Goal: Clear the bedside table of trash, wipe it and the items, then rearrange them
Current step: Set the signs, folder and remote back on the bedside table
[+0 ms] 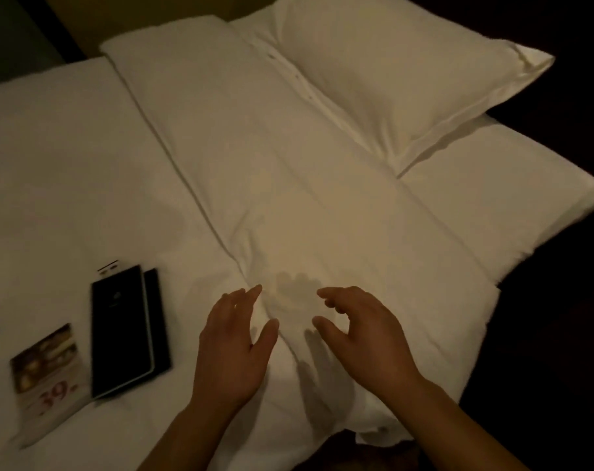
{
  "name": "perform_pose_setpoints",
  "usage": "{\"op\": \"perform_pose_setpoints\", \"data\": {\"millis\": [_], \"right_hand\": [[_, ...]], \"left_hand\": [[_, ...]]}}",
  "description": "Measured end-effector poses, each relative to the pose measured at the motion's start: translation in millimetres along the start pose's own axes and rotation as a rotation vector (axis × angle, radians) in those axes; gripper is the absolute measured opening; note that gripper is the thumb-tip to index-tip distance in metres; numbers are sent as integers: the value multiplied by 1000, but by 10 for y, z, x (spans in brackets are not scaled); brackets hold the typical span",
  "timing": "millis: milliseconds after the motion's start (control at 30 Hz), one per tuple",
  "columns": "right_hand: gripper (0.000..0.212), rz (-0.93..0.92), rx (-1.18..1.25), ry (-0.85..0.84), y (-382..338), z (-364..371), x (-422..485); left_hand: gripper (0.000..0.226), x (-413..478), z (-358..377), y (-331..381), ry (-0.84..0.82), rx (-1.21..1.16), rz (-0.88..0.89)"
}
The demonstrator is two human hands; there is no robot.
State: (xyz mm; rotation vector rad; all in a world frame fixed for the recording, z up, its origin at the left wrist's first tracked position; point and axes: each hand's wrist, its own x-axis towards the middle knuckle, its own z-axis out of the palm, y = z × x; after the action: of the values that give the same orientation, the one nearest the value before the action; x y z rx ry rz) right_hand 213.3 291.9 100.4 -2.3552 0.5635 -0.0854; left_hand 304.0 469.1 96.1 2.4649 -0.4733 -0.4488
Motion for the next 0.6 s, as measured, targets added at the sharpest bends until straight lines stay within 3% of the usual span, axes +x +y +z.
{"op": "perform_pose_setpoints", "data": {"millis": [367,500,600], "right_hand": [[29,35,125,-167,-1100,1069,344],[27,157,290,-228,-1317,1498,391],[37,218,360,-295,-1428,1813,424]], "left_hand": [[54,-30,-740,-1264,50,6,-186],[48,-107,-905,-1765,144,13,-306],[45,-157,-974,-2075,241,30,-393]]}}
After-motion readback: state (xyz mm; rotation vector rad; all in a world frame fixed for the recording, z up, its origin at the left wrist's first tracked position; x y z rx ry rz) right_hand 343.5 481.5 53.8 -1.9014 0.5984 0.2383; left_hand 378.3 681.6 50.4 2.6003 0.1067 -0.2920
